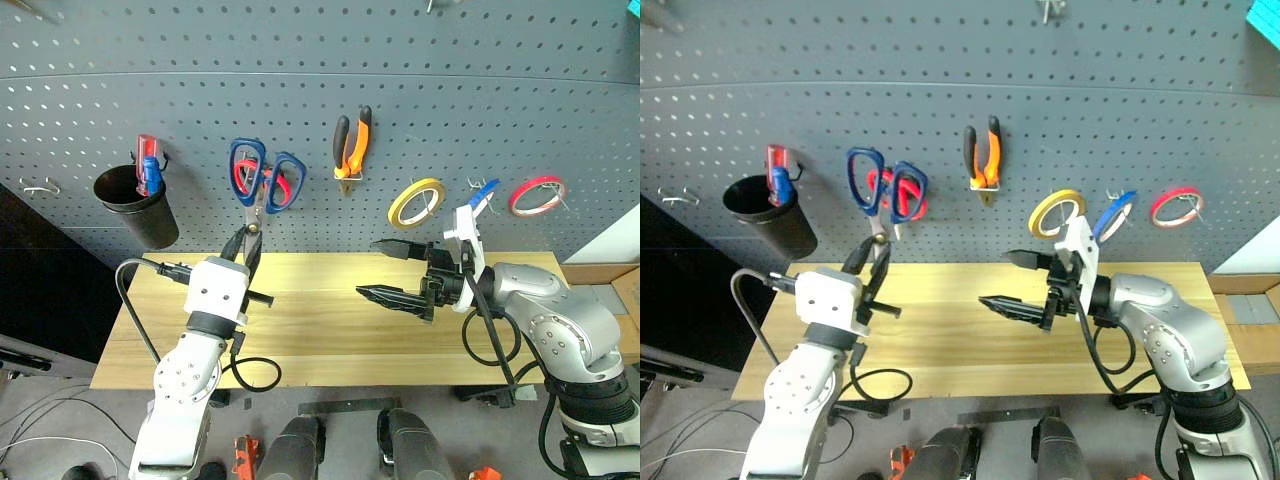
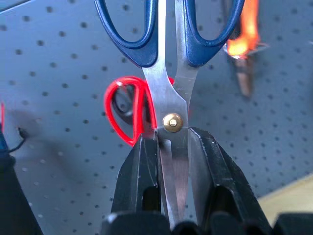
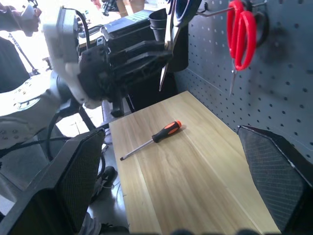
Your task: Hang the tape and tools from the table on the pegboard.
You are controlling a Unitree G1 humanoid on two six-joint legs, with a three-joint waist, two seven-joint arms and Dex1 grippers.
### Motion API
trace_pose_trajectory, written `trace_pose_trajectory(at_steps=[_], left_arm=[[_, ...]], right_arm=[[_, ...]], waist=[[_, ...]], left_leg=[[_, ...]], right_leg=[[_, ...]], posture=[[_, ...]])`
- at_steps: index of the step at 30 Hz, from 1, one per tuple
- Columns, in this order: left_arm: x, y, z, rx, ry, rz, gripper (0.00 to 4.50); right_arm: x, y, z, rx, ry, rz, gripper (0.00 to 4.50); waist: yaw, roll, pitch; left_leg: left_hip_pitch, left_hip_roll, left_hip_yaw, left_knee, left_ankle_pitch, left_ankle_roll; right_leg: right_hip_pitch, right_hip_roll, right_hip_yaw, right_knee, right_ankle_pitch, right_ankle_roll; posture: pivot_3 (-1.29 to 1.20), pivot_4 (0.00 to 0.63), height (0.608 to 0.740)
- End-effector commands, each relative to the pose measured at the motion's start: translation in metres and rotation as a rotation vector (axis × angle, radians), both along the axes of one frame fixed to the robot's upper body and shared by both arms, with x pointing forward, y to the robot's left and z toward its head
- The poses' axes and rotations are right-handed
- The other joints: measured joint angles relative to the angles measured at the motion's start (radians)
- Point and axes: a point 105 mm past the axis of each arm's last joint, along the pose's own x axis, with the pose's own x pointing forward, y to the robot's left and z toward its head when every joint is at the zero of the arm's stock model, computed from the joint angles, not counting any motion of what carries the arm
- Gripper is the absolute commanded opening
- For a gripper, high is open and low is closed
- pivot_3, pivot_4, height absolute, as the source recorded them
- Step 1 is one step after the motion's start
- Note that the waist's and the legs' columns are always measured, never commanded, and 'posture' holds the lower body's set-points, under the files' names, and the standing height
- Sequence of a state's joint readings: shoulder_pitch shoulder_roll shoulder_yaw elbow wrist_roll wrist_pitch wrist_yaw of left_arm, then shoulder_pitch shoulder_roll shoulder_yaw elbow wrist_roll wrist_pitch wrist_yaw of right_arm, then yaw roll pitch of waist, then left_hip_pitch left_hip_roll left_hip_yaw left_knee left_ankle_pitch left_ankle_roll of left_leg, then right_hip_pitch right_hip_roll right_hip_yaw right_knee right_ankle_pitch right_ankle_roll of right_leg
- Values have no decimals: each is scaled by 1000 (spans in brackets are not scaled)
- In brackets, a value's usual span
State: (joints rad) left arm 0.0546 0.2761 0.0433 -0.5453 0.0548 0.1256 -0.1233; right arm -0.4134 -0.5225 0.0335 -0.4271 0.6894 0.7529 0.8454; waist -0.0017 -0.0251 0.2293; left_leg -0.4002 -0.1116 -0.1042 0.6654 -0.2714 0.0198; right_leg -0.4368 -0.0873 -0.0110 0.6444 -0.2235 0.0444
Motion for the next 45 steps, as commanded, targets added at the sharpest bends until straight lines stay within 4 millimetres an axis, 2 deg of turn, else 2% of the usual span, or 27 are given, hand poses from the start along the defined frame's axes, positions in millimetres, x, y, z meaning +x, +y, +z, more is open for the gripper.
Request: trace_pose_trajectory(at_steps=[1,6,10,12,18,21,26,33,35,36,38,39,45], left_arm=[[-4,8,14,-1,-46,15,468],[-15,2,1,33,-17,10,468],[-15,10,-8,25,5,74,468],[-11,11,-9,59,8,88,468],[0,10,-12,16,21,97,468],[6,3,-22,39,56,93,468],[19,7,-29,22,85,149,468],[39,18,-36,-33,146,209,468],[47,20,-42,-107,202,200,468],[47,14,-43,-125,224,139,468],[44,13,-39,-138,212,105,1196],[43,13,-38,-149,215,96,1394],[37,28,-40,-162,230,137,3419]], right_arm=[[-4,2,7,8,-34,17,4500],[-5,1,5,5,-28,17,4500],[-4,4,3,2,-24,21,4500],[-4,5,4,4,-25,25,4500],[-2,7,3,2,-26,17,4500],[-1,8,4,7,-28,14,4500],[-1,8,3,7,-25,9,4500],[-1,12,4,11,-24,9,4500],[-1,13,3,9,-23,6,4500],[-1,13,3,6,-21,4,4500],[-1,13,3,7,-22,3,4500],[-1,13,4,12,-25,1,4500],[6,10,20,91,-62,-40,4500]], waist=[[0,0,0],[1,0,0],[2,0,0],[3,0,0],[4,0,0],[4,0,0],[4,0,0],[2,0,0],[2,0,0],[2,-1,0],[-2,-1,0],[-3,-1,0],[-1,-1,0]], left_leg=[[0,0,0,0,0,0],[0,0,0,0,0,0],[0,0,0,0,0,0],[0,0,0,0,0,1],[0,0,0,1,0,0],[0,0,0,0,0,0],[0,0,0,1,0,0],[0,0,0,1,0,-1],[0,0,0,1,0,-1],[0,0,0,1,1,-1],[0,0,1,2,0,-1],[1,0,1,2,0,-1],[0,0,1,2,1,-1]], right_leg=[[0,0,0,0,0,0],[1,0,0,0,0,0],[1,0,0,0,0,0],[1,0,0,0,0,0],[1,0,0,0,0,0],[1,0,0,0,0,0],[1,0,0,0,0,0],[0,0,0,1,0,0],[0,0,0,1,0,0],[0,0,0,1,0,0],[0,0,0,1,1,1],[0,0,0,1,1,1],[0,1,0,1,1,1]], posture=[[-39,242,740],[-32,237,740],[-27,235,740],[-26,233,740],[-27,223,740],[-25,224,740],[-27,221,740],[-38,219,740],[-39,219,740],[-43,220,740],[-45,219,740],[-44,221,740],[-41,224,740]])
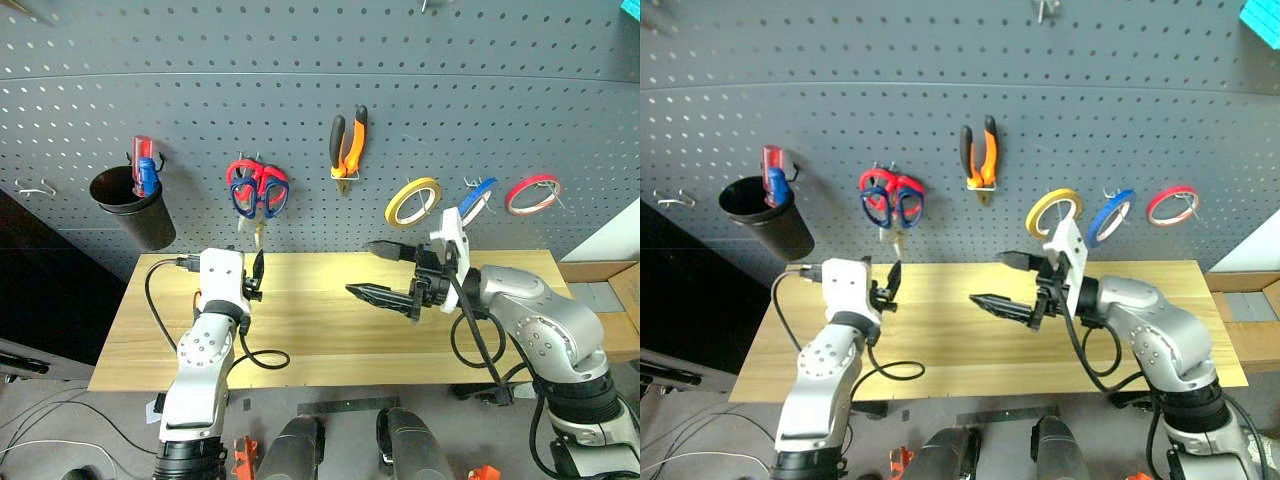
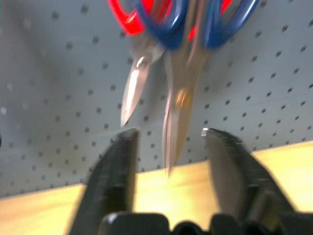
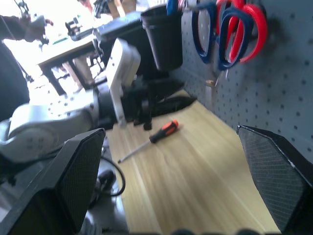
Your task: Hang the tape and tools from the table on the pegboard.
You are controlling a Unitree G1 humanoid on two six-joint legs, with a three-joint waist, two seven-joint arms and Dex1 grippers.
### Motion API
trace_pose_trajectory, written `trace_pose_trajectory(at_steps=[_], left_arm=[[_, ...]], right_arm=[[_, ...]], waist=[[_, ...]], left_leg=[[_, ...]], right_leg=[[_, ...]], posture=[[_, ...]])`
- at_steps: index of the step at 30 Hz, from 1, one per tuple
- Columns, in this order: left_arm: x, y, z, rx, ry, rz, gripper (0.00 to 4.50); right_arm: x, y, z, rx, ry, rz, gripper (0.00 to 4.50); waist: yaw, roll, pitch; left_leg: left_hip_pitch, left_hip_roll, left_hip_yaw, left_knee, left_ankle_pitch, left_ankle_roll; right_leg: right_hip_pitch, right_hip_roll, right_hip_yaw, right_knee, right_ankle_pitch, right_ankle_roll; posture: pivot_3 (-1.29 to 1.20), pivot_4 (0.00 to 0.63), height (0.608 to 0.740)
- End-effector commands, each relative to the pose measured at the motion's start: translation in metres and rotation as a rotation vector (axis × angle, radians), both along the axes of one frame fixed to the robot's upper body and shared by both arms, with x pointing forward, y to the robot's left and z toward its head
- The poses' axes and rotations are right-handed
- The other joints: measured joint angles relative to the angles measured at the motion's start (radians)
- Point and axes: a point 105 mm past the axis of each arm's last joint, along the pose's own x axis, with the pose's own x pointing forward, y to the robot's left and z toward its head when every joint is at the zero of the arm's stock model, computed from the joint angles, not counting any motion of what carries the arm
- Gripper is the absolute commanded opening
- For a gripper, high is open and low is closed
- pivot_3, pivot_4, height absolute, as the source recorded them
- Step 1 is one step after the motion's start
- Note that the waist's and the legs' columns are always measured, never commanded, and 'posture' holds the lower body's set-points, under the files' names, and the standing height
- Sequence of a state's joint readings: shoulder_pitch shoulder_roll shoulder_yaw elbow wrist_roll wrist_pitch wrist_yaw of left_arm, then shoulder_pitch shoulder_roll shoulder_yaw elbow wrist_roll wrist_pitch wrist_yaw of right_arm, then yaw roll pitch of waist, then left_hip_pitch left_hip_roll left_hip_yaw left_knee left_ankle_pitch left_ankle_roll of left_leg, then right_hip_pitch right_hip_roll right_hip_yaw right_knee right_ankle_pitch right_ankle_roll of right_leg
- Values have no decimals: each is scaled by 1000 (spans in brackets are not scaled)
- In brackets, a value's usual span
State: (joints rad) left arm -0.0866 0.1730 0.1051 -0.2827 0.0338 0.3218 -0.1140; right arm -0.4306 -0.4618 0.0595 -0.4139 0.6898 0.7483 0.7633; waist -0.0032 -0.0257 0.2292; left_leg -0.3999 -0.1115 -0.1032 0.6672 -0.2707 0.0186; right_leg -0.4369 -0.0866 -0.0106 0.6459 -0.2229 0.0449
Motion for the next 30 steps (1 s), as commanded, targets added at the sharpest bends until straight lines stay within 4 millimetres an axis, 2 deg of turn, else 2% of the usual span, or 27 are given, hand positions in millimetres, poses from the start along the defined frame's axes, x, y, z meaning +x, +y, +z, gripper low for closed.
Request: trace_pose_trajectory(at_steps=[1,3,6,8,11,14,17,20,25,30], left_arm=[[-9,14,17,-9,-54,33,3729],[-14,24,15,-26,-40,30,4460],[-27,44,5,-51,9,22,4488],[-33,61,-13,-59,110,55,4488],[-42,76,-37,-131,270,59,4488],[-46,91,-57,-147,444,104,4488],[-40,97,-57,-175,504,99,4488],[-38,100,-67,-137,611,98,4488],[-28,112,-69,-102,612,146,4488],[-23,121,-83,-79,663,192,4488]], right_arm=[[1,-2,20,51,-80,-8,4500],[2,-1,23,62,-89,-9,4500],[1,3,23,68,-90,13,4500],[-2,6,18,43,-74,41,4500],[-19,17,-6,-72,-18,147,4500],[-28,26,-40,-276,-42,196,4500],[-9,50,-39,-251,-135,84,4500],[-12,66,-48,-269,-168,93,4500],[-15,78,-51,-260,-178,99,4500],[-15,82,-49,-252,-181,96,4500]], waist=[[1,0,0],[1,0,0],[-2,0,0],[-1,0,0],[1,0,0],[4,0,0],[1,-1,-1],[0,-1,-1],[-1,-1,-1],[-1,-1,-1]], left_leg=[[0,0,0,0,0,0],[0,0,0,0,0,0],[0,0,0,-1,0,0],[0,0,0,-1,0,0],[1,0,0,-1,0,0],[1,0,-1,0,0,0],[1,0,-1,0,0,0],[1,0,-1,0,1,-2],[1,-1,-1,0,1,-2],[1,-1,-2,-1,2,-3]], right_leg=[[0,0,0,0,0,0],[0,0,0,0,0,0],[0,0,0,0,0,0],[-1,0,0,0,0,0],[0,0,0,0,0,0],[0,0,-1,0,0,0],[0,0,-1,1,0,0],[-1,0,0,2,0,0],[-2,0,0,0,0,0],[-2,0,0,1,0,0]], posture=[[-40,225,740],[-34,226,740],[-20,227,740],[-20,227,740],[-9,223,740],[-8,224,740],[-15,224,740],[-19,222,740],[-13,224,740],[-24,227,740]])
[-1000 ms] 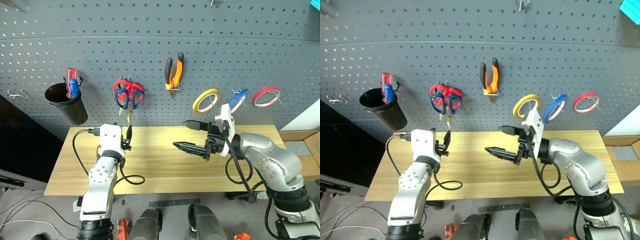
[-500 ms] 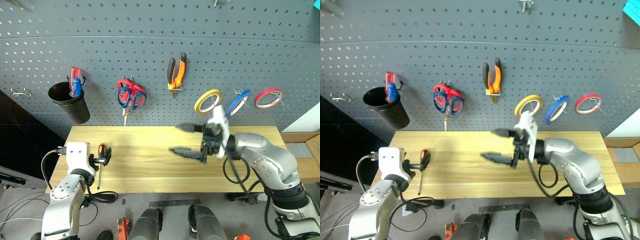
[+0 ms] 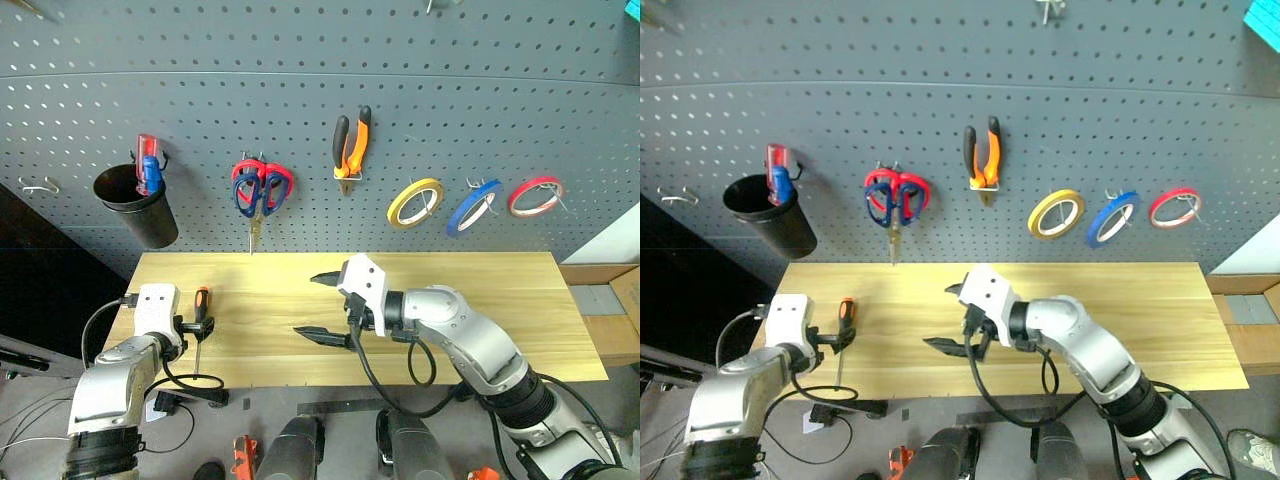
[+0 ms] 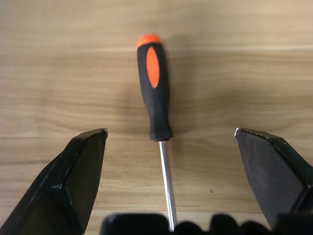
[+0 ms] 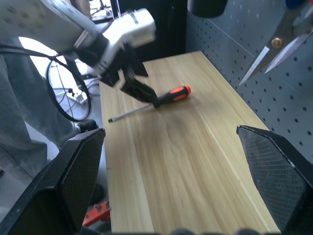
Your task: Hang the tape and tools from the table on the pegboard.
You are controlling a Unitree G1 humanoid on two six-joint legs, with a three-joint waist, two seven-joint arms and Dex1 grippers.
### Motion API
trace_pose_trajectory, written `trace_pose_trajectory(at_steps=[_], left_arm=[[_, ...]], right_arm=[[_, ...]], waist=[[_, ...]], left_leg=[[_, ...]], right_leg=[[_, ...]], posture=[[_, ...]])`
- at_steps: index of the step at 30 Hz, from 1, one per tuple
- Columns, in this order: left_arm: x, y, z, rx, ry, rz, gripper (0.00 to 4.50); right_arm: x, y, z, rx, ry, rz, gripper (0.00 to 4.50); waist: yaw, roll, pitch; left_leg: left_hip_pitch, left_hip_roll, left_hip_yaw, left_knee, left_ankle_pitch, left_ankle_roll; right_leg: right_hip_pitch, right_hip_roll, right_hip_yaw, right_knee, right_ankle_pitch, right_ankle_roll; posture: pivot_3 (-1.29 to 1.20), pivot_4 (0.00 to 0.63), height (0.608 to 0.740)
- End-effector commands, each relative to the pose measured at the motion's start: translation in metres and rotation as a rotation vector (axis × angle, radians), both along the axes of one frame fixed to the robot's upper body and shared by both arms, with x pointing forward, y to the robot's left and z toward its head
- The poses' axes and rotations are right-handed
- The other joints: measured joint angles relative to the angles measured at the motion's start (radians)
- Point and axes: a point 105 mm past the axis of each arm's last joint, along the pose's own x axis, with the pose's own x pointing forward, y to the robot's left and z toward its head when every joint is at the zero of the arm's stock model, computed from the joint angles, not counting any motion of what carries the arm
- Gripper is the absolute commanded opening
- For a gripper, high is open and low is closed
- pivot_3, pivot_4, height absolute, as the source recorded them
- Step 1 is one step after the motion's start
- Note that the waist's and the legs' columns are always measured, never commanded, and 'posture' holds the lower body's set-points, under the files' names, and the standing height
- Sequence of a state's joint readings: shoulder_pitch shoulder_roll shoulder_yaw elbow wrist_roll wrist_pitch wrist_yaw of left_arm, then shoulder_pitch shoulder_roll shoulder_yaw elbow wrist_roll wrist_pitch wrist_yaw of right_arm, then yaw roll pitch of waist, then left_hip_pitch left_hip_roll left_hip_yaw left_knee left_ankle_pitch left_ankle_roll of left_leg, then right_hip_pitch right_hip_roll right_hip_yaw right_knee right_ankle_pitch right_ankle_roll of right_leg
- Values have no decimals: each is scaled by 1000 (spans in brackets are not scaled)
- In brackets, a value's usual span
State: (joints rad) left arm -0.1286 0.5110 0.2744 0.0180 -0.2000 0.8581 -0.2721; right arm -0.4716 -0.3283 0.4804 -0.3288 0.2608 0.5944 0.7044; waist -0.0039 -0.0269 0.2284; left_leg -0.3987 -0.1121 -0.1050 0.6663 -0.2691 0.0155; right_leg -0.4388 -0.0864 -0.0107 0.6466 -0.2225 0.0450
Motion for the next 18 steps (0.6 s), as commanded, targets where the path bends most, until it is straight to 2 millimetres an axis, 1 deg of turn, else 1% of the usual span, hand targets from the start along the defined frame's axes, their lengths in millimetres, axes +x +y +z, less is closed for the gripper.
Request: trace_pose_trajectory(at_steps=[1,6,9,10,14,18], left_arm=[[6,9,5,42,-20,14,4488],[20,6,2,-1,-30,14,4488],[28,9,0,-34,-33,30,4488],[31,11,-3,-43,-23,42,4488],[32,10,-20,-122,23,65,4488],[32,14,-31,-106,52,76,4488]], right_arm=[[-5,5,9,30,-35,21,4500],[-4,4,9,28,-30,12,4500],[-4,5,10,33,-28,10,4500],[-4,5,10,34,-28,8,4500],[-3,6,11,38,-26,3,4500],[-2,4,10,31,-28,-6,4500]], waist=[[-1,0,0],[-1,0,0],[-2,0,0],[-3,0,0],[-7,0,0],[-15,0,0]], left_leg=[[0,0,0,0,0,0],[0,0,0,0,0,0],[0,0,-1,0,0,0],[0,0,-1,0,0,0],[0,0,0,0,0,0],[0,0,0,0,0,0]], right_leg=[[0,0,0,0,0,0],[0,0,0,0,0,0],[0,0,-1,0,0,0],[0,0,-1,1,0,0],[0,0,-1,1,0,0],[0,0,0,1,0,0]], posture=[[-29,229,740],[-28,232,740],[-28,229,740],[-29,230,740],[-35,231,740],[-40,232,740]])
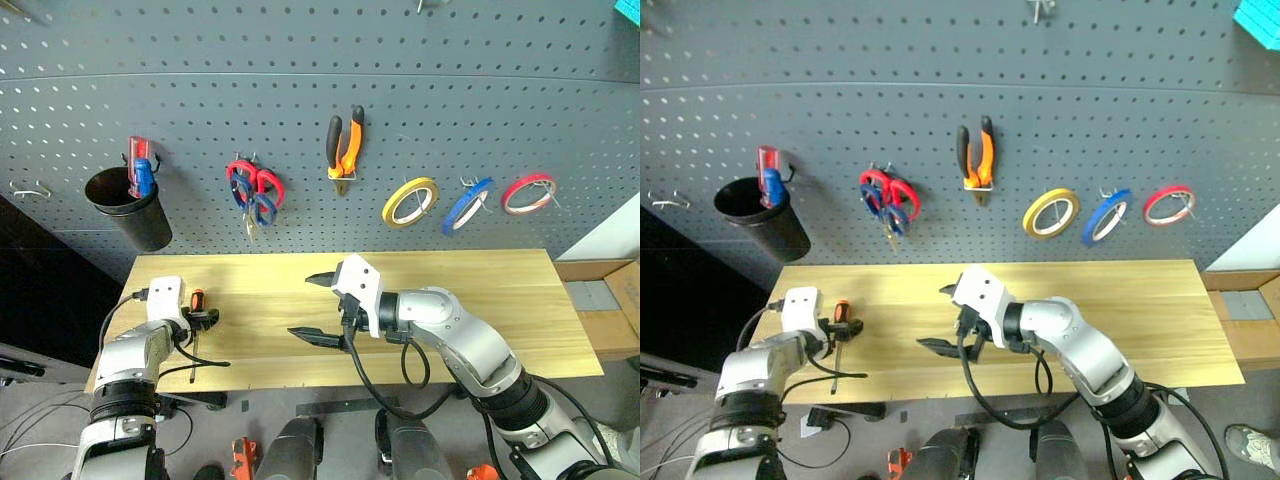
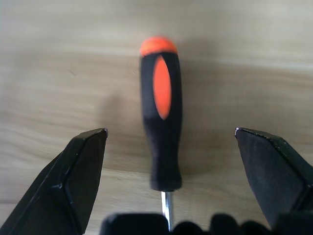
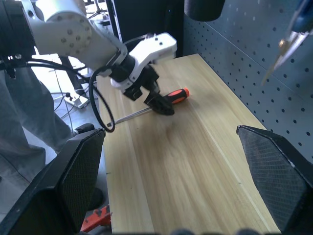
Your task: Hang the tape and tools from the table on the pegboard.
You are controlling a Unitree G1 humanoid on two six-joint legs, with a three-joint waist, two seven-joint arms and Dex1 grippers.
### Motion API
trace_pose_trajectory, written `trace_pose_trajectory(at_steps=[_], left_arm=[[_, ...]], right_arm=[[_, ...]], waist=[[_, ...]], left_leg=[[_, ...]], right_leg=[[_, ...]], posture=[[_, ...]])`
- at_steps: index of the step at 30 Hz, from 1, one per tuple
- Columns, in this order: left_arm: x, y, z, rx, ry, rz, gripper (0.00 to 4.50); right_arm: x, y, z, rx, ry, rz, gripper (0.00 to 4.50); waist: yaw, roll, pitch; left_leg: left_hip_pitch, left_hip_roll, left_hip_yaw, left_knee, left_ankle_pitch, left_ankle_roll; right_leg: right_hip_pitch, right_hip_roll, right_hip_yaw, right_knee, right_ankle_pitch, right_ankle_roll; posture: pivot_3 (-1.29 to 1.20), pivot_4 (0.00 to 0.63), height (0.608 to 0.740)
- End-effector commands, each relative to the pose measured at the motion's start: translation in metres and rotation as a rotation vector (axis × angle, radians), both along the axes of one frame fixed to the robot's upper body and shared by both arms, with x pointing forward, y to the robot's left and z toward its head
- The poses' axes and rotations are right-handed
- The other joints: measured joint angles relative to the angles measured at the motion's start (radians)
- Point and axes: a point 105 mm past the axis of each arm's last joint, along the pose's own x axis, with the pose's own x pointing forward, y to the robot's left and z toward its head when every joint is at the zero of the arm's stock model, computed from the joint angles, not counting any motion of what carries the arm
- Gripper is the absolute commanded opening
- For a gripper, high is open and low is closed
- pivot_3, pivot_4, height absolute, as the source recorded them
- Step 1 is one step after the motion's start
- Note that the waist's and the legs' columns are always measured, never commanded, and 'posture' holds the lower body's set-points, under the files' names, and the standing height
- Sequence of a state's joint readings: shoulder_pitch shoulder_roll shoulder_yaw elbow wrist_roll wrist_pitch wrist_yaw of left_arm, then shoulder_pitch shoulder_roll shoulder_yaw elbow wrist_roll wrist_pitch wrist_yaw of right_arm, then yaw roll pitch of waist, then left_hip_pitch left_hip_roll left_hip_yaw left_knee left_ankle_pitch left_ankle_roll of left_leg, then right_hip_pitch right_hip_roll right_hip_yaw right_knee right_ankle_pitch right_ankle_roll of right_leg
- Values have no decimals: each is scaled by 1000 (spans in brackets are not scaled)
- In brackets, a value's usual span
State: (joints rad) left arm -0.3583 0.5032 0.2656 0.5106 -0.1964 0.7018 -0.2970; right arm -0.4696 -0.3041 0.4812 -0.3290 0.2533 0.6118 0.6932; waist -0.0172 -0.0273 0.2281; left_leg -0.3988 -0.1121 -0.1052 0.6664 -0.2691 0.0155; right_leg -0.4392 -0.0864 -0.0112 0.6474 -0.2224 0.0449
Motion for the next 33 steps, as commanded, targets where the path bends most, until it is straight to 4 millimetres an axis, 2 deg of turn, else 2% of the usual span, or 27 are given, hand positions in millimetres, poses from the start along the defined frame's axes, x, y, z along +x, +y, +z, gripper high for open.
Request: trace_pose_trajectory(at_steps=[1,4,8,9,12,14,17,18,19,20,21,24,26,30,33], left_arm=[[3,3,-1,9,-5,4,4488],[1,1,-6,9,15,2,3898],[1,4,-1,8,-15,11,2454],[0,6,4,24,-26,3,2096],[-14,16,29,243,-58,-84,1078],[-24,11,52,248,-129,-95,389],[-40,-15,83,259,-280,-202,382],[-41,-28,105,272,-439,-251,382],[-44,-37,121,282,-552,-279,382],[-52,-43,131,221,-641,-248,382],[-60,-47,137,198,-700,-231,382],[-75,-56,144,306,-791,-243,382],[-75,-63,157,344,-881,-251,382],[-62,-71,207,417,-1101,-265,382],[-56,-73,235,422,-1188,-264,382]], right_arm=[[-2,0,11,22,-38,1,4500],[-1,-1,11,21,-37,-3,4500],[0,-1,11,21,-36,-7,4500],[0,-2,11,21,-37,-8,4500],[-5,-4,22,46,-42,45,4500],[-16,-4,33,66,-41,126,4500],[-27,-5,52,133,-21,205,4500],[-28,-5,61,180,-5,221,4500],[-29,-6,66,212,6,231,4500],[-29,-8,72,241,17,242,4500],[-28,-9,74,251,22,244,4500],[-26,-10,71,219,14,255,4500],[-29,-10,67,173,-2,299,4500],[-34,-6,70,177,-6,357,4500],[-30,-3,75,197,-36,343,4500]], waist=[[-4,0,0],[-8,0,0],[-9,0,0],[-10,0,0],[-19,-1,0],[-19,-1,1],[-12,0,2],[-11,0,2],[-8,1,2],[-3,1,2],[2,0,2],[16,0,2],[22,1,2],[45,0,2],[44,0,2]], left_leg=[[0,0,0,0,0,0],[0,0,0,0,0,0],[1,0,0,0,0,0],[1,0,0,0,0,0],[0,0,0,0,0,0],[-1,0,1,-1,0,0],[0,1,0,-2,0,0],[-1,1,0,-2,0,0],[0,1,0,-2,0,0],[0,1,0,-2,0,0],[0,1,0,-2,0,0],[1,1,0,-2,0,0],[1,1,0,-3,0,0],[0,1,-1,-2,0,1],[0,1,-1,-1,0,0]], right_leg=[[0,0,0,0,0,0],[0,0,0,0,0,0],[0,0,0,1,0,0],[0,0,0,1,0,0],[0,0,1,0,0,0],[-1,0,2,0,0,0],[-1,0,2,-1,0,0],[-1,0,2,-1,0,0],[0,0,2,-2,0,0],[1,-1,2,-2,0,0],[1,-1,1,-3,0,-1],[2,-1,0,-3,1,-2],[2,-1,0,-3,1,-2],[2,-1,-2,-3,1,-2],[2,-1,-2,-3,1,-2]], posture=[[-40,232,740],[-44,233,740],[-42,233,740],[-42,233,740],[-37,242,740],[-26,244,740],[4,249,740],[24,250,740],[35,251,740],[38,252,740],[40,252,740],[59,251,740],[68,250,740],[80,247,740],[80,245,740]])
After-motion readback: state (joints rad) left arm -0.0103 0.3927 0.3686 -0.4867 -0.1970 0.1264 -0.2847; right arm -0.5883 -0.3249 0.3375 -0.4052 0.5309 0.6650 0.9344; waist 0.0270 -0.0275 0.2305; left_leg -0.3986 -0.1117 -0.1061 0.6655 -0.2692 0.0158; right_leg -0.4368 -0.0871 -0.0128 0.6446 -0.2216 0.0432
